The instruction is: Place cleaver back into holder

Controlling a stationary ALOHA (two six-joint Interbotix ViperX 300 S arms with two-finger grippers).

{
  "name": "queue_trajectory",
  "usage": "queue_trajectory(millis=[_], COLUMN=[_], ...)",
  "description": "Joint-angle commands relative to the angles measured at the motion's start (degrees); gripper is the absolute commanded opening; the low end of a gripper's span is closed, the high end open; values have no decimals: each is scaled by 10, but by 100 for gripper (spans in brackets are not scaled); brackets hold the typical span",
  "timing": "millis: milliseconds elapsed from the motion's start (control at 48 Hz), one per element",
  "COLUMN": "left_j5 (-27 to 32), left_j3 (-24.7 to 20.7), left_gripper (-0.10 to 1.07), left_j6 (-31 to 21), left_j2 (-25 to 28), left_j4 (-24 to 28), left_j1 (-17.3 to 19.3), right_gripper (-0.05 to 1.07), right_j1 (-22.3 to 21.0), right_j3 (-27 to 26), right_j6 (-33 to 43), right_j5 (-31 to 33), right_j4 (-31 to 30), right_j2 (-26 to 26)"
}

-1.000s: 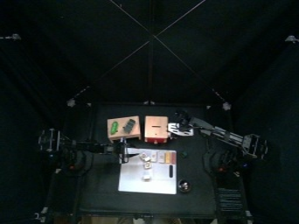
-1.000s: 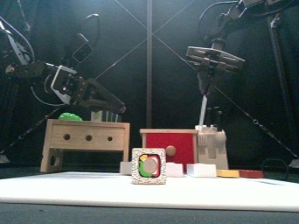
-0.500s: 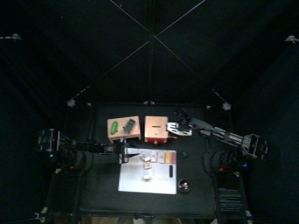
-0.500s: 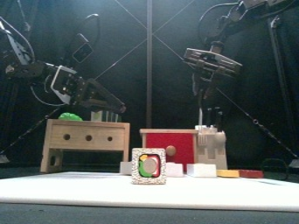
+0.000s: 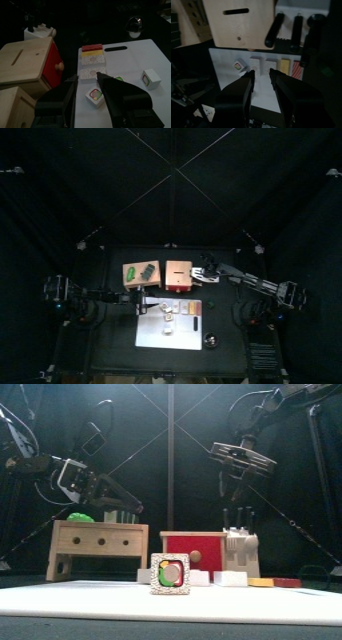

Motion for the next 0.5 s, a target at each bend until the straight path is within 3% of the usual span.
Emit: queue_trajectory(millis=[0, 479], left_j5=[-2, -2], left_j3=[-5, 0], left_gripper=[77, 77], left_j6=[1, 0], left_j2=[-15, -33], left_j4=[1, 0], left_j1=[3, 6], right_gripper=[71, 71], right_j1=[-3, -14], right_j3=[10, 69], right_j6=[0, 2], right_j5=[-6, -40], right_j4=[-1, -15], right_j2=[-24, -71])
